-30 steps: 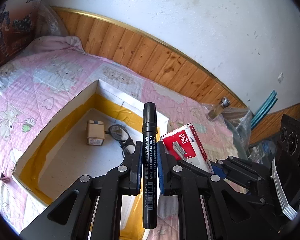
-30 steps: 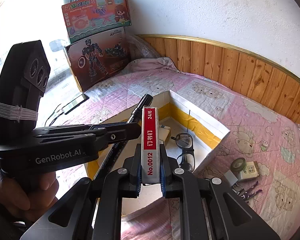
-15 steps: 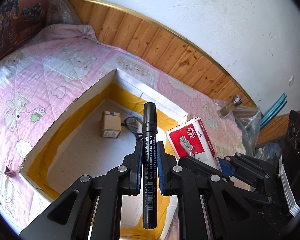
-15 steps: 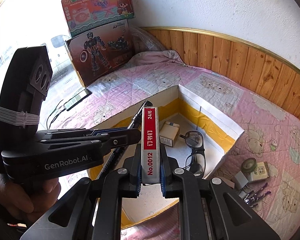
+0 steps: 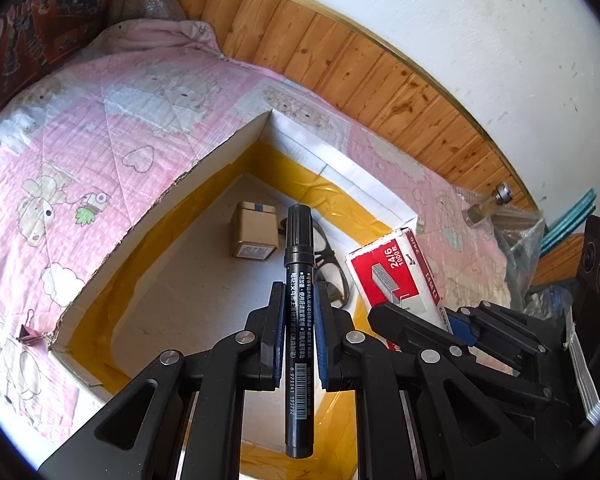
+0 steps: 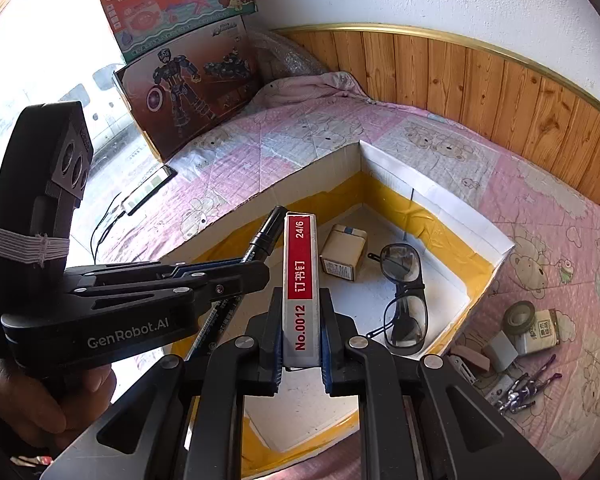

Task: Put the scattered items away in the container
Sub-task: 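Carry the black marker and red staple box into the white box with both tools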

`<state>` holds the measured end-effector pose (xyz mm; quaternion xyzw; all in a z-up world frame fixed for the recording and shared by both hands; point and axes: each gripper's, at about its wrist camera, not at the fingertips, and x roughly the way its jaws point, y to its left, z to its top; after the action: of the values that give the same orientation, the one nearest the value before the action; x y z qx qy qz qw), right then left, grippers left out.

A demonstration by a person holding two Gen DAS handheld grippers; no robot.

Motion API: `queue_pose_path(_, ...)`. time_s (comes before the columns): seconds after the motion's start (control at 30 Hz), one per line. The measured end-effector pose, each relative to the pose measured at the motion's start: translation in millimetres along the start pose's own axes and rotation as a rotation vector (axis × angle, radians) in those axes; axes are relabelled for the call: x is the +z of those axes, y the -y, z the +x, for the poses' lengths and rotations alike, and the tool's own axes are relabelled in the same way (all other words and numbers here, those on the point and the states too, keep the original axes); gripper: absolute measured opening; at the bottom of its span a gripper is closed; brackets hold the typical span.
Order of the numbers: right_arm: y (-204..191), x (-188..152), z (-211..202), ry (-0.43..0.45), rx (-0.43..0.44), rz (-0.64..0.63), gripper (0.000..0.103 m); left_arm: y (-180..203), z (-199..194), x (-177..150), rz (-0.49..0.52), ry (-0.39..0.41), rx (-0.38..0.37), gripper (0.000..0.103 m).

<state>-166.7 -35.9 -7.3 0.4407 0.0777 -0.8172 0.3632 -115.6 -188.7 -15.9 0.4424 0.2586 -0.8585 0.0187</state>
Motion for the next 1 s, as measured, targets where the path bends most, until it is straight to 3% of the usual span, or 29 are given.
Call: queue_pose_path(1.0,12,19,74,-0.242,0.007,0.033,0.016,-26,43,25,-0.039,-0.135,0.128,0.013)
